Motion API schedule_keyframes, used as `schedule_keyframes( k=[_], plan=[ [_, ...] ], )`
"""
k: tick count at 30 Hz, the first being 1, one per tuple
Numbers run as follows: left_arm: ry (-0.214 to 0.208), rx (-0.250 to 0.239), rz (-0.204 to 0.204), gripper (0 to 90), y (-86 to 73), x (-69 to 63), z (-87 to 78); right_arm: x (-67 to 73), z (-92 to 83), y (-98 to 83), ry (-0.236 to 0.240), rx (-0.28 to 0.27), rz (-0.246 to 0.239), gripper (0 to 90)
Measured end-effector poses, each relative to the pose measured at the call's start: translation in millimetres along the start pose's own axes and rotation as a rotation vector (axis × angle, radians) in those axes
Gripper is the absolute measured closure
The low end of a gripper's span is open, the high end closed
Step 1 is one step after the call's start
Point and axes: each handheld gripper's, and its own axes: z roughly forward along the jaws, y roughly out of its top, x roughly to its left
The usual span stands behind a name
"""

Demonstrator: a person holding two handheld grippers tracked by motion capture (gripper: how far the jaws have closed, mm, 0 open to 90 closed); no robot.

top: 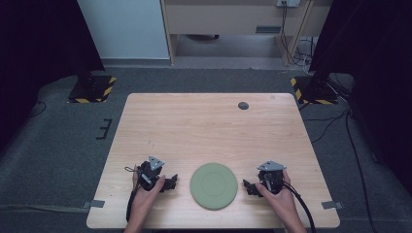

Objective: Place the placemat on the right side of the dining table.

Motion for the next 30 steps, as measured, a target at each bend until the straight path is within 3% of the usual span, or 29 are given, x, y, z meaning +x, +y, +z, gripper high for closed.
schedule_keyframes(
  k=[7, 14, 24, 30],
  plan=[
    [-0.01, -0.01, 0.007, 2.2, 0.2, -2.5, -1.1, 1.7, -1.7, -0.9, 0.019, -0.016, -0.021, 5.4],
    [-0.036, -0.046, 0.051, 2.4, 1.1, -11.3, -5.8, 9.7, -4.5, -1.6, 0.04, -0.036, -0.071, 5.6],
    [-0.085, -0.063, 0.068, 2.7, 1.9, -17.5, -10.8, 12.2, -9.6, 0.9, 0.059, -0.052, -0.074, 5.2],
    [-0.118, -0.069, 0.113, 2.7, 2.3, -33.1, -14.2, 16.1, -12.5, 1.4, 0.069, -0.06, -0.082, 5.8]
  ],
)
